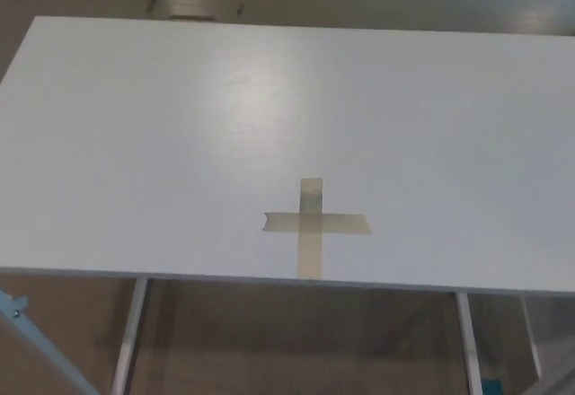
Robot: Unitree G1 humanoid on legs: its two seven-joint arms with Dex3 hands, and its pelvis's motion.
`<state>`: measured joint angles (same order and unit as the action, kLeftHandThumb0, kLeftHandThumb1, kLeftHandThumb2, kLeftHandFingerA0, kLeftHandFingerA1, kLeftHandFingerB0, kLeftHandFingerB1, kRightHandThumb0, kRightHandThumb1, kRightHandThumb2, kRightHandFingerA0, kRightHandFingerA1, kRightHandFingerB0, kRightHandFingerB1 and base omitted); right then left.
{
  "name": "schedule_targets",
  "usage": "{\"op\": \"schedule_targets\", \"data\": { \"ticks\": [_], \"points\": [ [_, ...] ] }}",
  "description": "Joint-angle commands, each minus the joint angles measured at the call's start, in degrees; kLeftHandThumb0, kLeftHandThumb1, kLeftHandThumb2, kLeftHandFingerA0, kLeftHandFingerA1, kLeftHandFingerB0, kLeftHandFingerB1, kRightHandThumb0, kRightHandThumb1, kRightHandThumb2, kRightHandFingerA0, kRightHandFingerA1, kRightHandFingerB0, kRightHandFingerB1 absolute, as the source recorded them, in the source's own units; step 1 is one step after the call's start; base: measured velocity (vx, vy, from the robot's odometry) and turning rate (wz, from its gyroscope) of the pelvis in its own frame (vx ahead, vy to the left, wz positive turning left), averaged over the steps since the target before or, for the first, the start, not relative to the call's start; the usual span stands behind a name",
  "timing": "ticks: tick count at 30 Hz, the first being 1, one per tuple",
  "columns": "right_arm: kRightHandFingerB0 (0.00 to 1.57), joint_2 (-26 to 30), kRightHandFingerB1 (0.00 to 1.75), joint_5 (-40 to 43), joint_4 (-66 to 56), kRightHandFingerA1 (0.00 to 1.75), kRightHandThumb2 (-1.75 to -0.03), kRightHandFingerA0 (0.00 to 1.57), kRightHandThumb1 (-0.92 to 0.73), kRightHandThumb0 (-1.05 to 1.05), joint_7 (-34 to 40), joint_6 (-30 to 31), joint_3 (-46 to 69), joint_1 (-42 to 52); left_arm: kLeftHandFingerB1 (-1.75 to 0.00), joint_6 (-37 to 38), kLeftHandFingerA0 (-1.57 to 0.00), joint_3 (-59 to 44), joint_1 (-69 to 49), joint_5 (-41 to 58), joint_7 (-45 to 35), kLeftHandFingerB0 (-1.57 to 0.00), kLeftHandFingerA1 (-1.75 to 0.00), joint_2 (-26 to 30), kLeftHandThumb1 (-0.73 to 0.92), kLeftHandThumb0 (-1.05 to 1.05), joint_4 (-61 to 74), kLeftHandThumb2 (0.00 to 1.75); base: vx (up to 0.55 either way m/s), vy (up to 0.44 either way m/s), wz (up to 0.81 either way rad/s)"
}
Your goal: Use the left hand to take the pink dumpling toy on a person's hand and put it on the desk.
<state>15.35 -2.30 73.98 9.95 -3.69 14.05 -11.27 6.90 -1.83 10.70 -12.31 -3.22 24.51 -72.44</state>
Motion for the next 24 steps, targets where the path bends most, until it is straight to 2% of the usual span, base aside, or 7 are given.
{"op": "schedule_targets", "data": {
  "ticks": [1, 5, 6, 8, 9, 14, 24],
  "points": [
    [0.57, -0.02, 0.44, 1.83, 0.9, 0.57, -0.64, 0.79, -0.81, -0.24, 0.45, -0.82, 1.45, 0.08, -0.41, 1.97, -0.7, -0.22, 0.11, 0.73, -0.2, -0.58, -0.53, 0.42, 0.65, -0.36, -1.42, 0.6, 0.0, 0.0, 0.0],
    [0.63, 0.09, 0.47, 0.32, 0.97, 0.56, -0.63, 0.78, -0.81, -0.27, 0.85, -0.76, -0.03, 0.2, -0.41, 2.17, -0.7, 0.04, 0.13, 0.49, -0.23, -0.58, -0.53, 0.53, 0.65, -0.36, -1.5, 0.6, 0.0, 0.0, 0.0],
    [0.63, -0.05, 0.47, 0.8, 0.98, 0.66, -0.62, 0.8, -0.79, -0.29, 0.66, -1.16, 0.33, 0.28, -0.41, 2.26, -0.7, 0.04, 0.12, 0.5, -0.27, -0.58, -0.53, 0.55, 0.65, -0.36, -1.54, 0.6, 0.0, 0.0, 0.0],
    [0.58, -0.19, 0.45, 1.49, 1.1, 0.58, -0.61, 0.79, -0.77, -0.31, 0.18, -1.3, 0.74, 0.22, -0.41, 2.39, -0.69, -0.01, 0.15, 0.56, -0.25, -0.58, -0.54, 0.51, 0.65, -0.36, -1.68, 0.6, 0.0, 0.0, 0.0],
    [0.53, -0.1, 0.42, 1.39, 1.23, 0.46, -0.61, 0.64, -0.74, -0.34, -0.29, -0.59, 0.6, 0.06, -0.41, 2.47, -0.69, 0.03, 0.14, 0.52, -0.2, -0.57, -0.55, 0.49, 0.65, -0.36, -1.71, 0.6, 0.0, 0.0, 0.0],
    [0.4, 0.09, 0.38, 1.65, 1.67, 0.42, -0.62, 0.52, -0.72, -0.38, -2.4, 0.9, 0.6, 0.14, -0.41, 3.01, -0.69, 0.12, -0.32, 0.45, -0.22, -0.56, -0.54, 0.53, 0.65, -0.36, -1.82, 0.6, 0.0, 0.0, 0.0],
    [0.52, 0.3, 0.41, 0.78, 1.68, 0.47, -0.61, 0.66, -0.71, -0.42, -3.49, 1.16, -0.63, 0.13, -0.4, 3.21, -0.69, -0.08, -0.62, 0.68, -0.24, -0.55, -0.5, 0.55, 0.64, -0.36, -1.78, 0.6, 0.0, 0.0, 0.0]
  ]
}}
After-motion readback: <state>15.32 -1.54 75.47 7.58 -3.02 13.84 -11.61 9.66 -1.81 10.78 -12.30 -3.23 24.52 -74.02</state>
